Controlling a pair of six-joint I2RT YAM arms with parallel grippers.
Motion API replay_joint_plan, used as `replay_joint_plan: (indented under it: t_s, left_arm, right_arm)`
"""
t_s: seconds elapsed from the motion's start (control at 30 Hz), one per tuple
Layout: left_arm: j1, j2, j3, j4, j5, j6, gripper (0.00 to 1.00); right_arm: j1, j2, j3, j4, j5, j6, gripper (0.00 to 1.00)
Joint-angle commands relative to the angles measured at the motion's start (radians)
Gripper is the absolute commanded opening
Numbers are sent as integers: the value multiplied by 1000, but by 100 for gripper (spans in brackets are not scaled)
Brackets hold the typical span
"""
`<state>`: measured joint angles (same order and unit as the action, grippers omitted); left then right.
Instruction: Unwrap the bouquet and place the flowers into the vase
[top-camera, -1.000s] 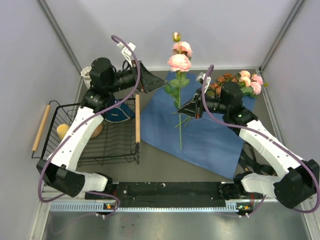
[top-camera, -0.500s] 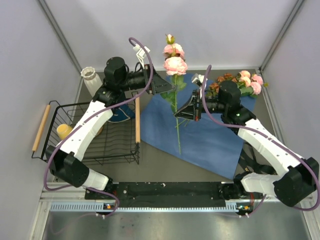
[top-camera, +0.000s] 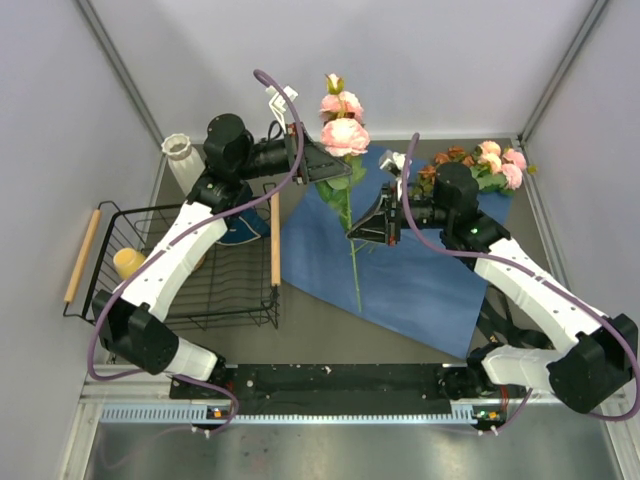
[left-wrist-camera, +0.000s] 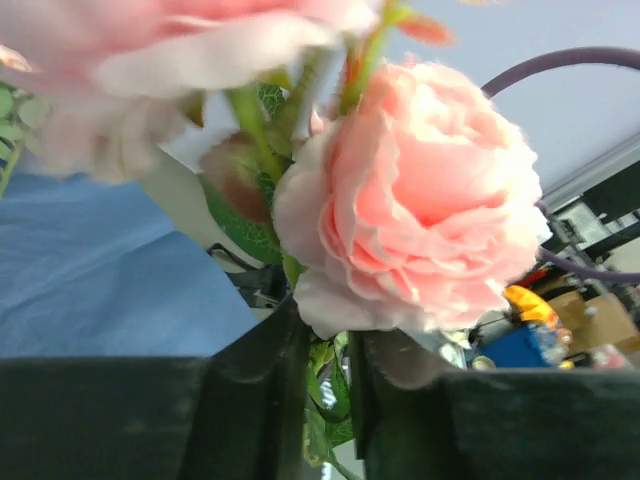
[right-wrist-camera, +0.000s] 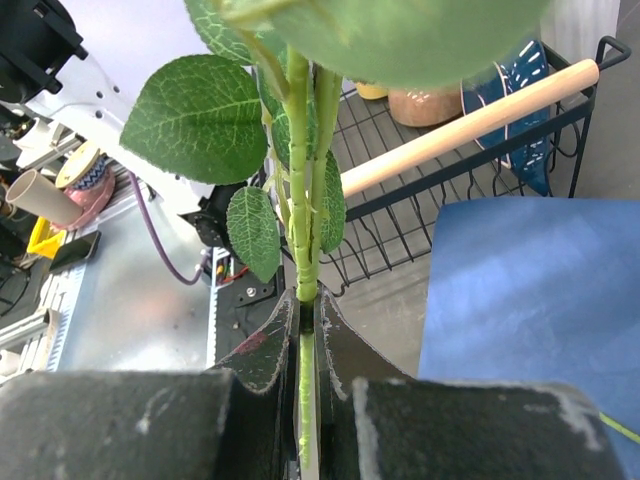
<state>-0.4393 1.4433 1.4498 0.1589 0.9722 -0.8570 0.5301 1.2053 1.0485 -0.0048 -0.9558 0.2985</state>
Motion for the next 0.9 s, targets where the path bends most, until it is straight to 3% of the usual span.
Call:
replay_joint_plan:
  t_s: [0.0,0.03,0.1,0.13,0.17,0.23,0.33,0.4,0.5,0.67,0.8,0.87]
  left_arm:
    - [-3,-14,14,50,2,24,6]
    - [-3,-18,21,24,-4,35,0]
    - [-1,-27,30,-4,-33,79,0]
    - [1,-30,43,-36,-46,99,0]
    - [-1,-35,52,-56,-59,142,0]
    - [4,-50,89,-96,-113,192,0]
    - [19,-66,188,-266,-244,338,0]
    - [42,-81,234,-352,-329,435,0]
    - [97,-106,287,-334,-438,486,0]
    - [157,-113,431,-377,-835,686,0]
    - [221,-107,445,-267,-1109,783,0]
    - [240,-92,464,-200,-1181,843,0]
  right_arm:
    - [13,-12,47,22,-6,-30,0]
    - [14,-15,47,17,9,-32,0]
    - [14,-21,51,6,87,-33,17]
    - [16,-23,54,-18,110,-27,37]
    - [15,-24,59,-47,139,-22,51]
    - [15,-33,85,-113,332,5,82]
    - [11,-68,123,-272,650,57,99]
    - [-7,-96,125,-361,818,92,99]
    - [-35,-168,85,-392,888,96,99]
    - [-61,-233,18,-403,888,68,99]
    - [-61,-245,-42,-405,847,88,99]
    - [-61,-236,-60,-405,824,100,99]
